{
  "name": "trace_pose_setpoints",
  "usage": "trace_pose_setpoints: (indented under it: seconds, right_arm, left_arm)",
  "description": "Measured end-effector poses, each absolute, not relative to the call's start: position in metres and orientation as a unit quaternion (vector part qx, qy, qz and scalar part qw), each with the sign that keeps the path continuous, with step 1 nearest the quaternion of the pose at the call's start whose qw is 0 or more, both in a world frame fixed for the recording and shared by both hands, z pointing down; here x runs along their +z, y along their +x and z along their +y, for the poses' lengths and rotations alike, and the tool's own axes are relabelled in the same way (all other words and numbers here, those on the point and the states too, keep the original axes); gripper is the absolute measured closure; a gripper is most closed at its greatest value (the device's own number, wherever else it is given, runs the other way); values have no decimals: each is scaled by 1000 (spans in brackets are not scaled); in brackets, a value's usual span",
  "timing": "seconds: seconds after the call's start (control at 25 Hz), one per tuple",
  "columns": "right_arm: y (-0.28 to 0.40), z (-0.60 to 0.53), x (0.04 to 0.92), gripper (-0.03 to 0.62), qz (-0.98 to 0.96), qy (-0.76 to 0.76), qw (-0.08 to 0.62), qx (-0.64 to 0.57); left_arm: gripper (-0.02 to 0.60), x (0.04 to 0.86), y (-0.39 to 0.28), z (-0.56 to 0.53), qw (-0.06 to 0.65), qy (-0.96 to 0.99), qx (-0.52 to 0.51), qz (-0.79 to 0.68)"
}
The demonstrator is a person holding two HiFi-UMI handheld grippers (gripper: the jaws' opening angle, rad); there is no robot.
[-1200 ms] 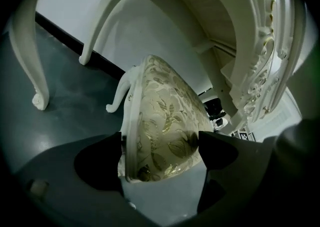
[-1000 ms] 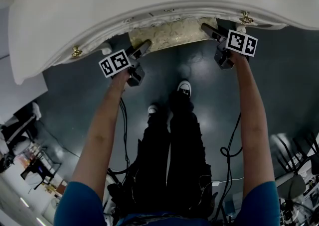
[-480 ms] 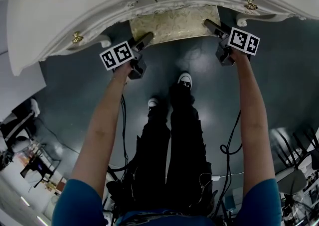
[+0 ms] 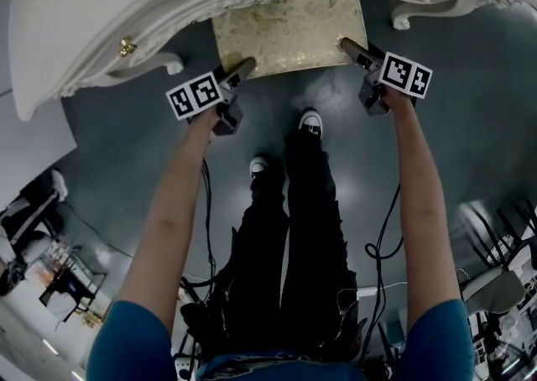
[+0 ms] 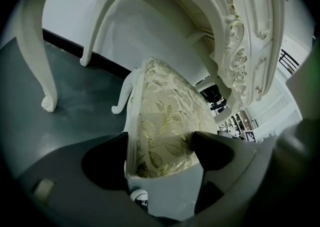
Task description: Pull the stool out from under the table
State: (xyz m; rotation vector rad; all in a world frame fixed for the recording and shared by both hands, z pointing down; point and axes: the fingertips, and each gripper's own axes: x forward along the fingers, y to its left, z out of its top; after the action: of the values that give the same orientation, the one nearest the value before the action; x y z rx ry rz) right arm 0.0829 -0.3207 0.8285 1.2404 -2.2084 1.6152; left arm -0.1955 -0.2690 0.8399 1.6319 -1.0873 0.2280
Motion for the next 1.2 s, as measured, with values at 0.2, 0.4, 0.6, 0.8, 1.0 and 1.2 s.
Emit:
trace_pose_setpoints:
  seconds: [0.2, 0.4, 0.6, 0.8, 1.0, 1.2]
  right_arm:
    - [83, -286, 831, 226, -725, 414, 71, 545]
    - [83, -247, 836, 226, -718, 417, 76, 553]
    - [82, -203, 836, 224, -711, 418, 78, 560]
    - [92, -154, 840, 225, -699, 422, 78, 572]
    - [91, -113, 840, 224, -692, 422, 80, 581]
    - [88, -73, 842, 224, -686, 422, 84, 587]
  left_arm:
    - [150, 842, -197, -240, 554, 692, 110, -448]
    - [150, 847, -197, -205, 563, 691, 122, -437]
    - [151, 846, -199, -165, 566, 692, 131, -429]
    - [150, 849, -189, -125, 572, 693, 150, -413]
    - [152, 848, -191, -87, 575, 695, 156, -404]
    - [152, 849, -195, -49, 583, 691, 167, -394]
